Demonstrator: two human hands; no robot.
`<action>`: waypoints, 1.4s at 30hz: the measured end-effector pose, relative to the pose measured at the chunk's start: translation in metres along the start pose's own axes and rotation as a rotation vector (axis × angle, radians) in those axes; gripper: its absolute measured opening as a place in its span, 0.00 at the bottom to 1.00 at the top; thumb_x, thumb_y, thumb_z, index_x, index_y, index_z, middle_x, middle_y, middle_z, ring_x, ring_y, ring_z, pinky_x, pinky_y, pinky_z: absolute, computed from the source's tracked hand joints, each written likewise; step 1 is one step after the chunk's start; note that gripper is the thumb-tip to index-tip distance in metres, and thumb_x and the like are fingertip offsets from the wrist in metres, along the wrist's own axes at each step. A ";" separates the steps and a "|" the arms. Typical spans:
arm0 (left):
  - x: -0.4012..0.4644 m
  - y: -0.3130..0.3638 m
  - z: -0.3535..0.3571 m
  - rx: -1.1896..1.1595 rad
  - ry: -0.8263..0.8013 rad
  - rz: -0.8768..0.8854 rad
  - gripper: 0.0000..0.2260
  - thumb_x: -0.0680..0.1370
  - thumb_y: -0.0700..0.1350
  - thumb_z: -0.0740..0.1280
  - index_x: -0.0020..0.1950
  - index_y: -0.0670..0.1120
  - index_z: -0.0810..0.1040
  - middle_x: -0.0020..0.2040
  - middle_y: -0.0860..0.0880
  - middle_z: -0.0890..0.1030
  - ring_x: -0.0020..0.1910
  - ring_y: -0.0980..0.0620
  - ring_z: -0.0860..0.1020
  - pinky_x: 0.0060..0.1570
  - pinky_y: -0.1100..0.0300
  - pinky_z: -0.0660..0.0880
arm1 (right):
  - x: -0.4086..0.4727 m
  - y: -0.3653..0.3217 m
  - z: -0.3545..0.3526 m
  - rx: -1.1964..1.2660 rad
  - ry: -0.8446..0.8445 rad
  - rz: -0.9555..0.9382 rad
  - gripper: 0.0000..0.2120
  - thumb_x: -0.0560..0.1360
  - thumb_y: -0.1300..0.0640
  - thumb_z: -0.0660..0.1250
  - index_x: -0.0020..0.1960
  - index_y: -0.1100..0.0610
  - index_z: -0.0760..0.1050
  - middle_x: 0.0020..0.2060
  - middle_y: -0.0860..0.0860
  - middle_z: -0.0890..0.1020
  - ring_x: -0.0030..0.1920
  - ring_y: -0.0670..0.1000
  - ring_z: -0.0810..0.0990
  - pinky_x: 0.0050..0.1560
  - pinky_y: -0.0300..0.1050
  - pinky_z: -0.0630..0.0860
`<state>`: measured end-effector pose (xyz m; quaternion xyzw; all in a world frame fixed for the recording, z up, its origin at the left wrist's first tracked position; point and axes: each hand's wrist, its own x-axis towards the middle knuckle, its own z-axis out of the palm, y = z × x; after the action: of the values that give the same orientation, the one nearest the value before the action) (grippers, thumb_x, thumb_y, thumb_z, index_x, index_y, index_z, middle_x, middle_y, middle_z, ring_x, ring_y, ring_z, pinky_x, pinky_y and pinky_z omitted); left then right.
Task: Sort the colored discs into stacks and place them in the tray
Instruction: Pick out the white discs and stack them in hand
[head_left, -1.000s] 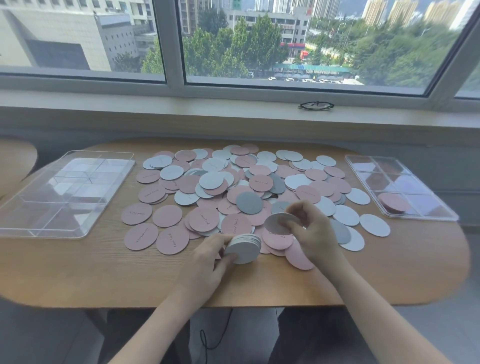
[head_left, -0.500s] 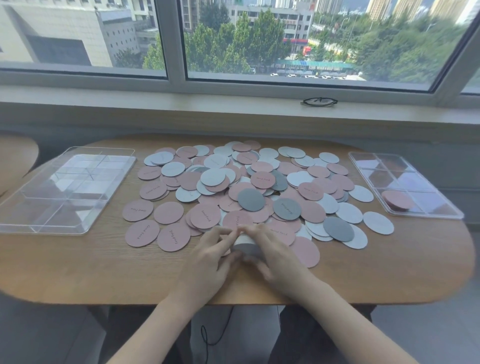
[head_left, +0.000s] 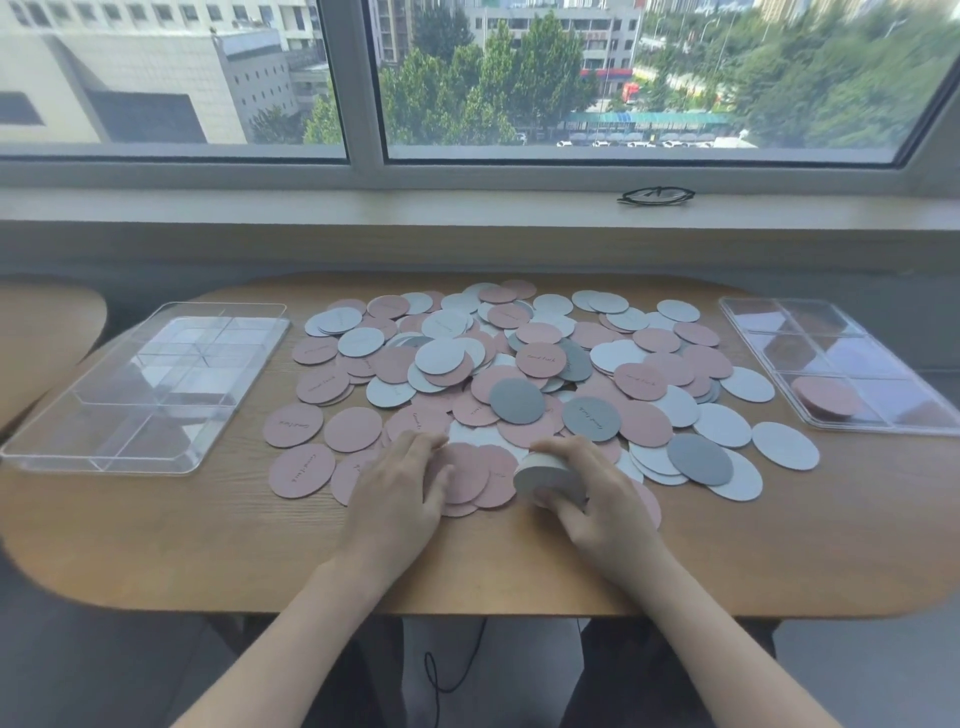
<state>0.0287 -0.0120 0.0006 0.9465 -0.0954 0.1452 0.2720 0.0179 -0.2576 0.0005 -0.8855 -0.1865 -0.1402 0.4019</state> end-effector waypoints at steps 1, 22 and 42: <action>0.002 -0.003 -0.002 0.027 0.006 0.001 0.15 0.81 0.50 0.64 0.67 0.51 0.74 0.59 0.57 0.75 0.58 0.54 0.74 0.58 0.58 0.69 | 0.000 0.000 0.000 0.005 0.005 0.004 0.25 0.74 0.62 0.72 0.66 0.45 0.72 0.57 0.40 0.77 0.56 0.41 0.76 0.52 0.32 0.72; 0.042 -0.048 -0.025 0.340 -0.110 0.105 0.23 0.73 0.56 0.75 0.66 0.53 0.80 0.63 0.52 0.80 0.59 0.45 0.79 0.58 0.52 0.74 | 0.000 -0.001 0.000 -0.010 -0.001 0.052 0.24 0.74 0.59 0.72 0.66 0.43 0.71 0.57 0.37 0.76 0.56 0.38 0.75 0.50 0.28 0.70; 0.023 0.013 -0.026 -0.234 0.184 0.184 0.04 0.80 0.43 0.68 0.51 0.47 0.83 0.48 0.57 0.80 0.41 0.58 0.75 0.39 0.68 0.70 | 0.000 0.002 0.001 0.088 -0.033 0.064 0.19 0.72 0.55 0.76 0.59 0.44 0.73 0.53 0.40 0.80 0.55 0.44 0.79 0.48 0.36 0.74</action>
<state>0.0410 -0.0110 0.0351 0.8785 -0.1723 0.2433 0.3733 0.0190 -0.2579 -0.0010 -0.8746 -0.1708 -0.1045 0.4416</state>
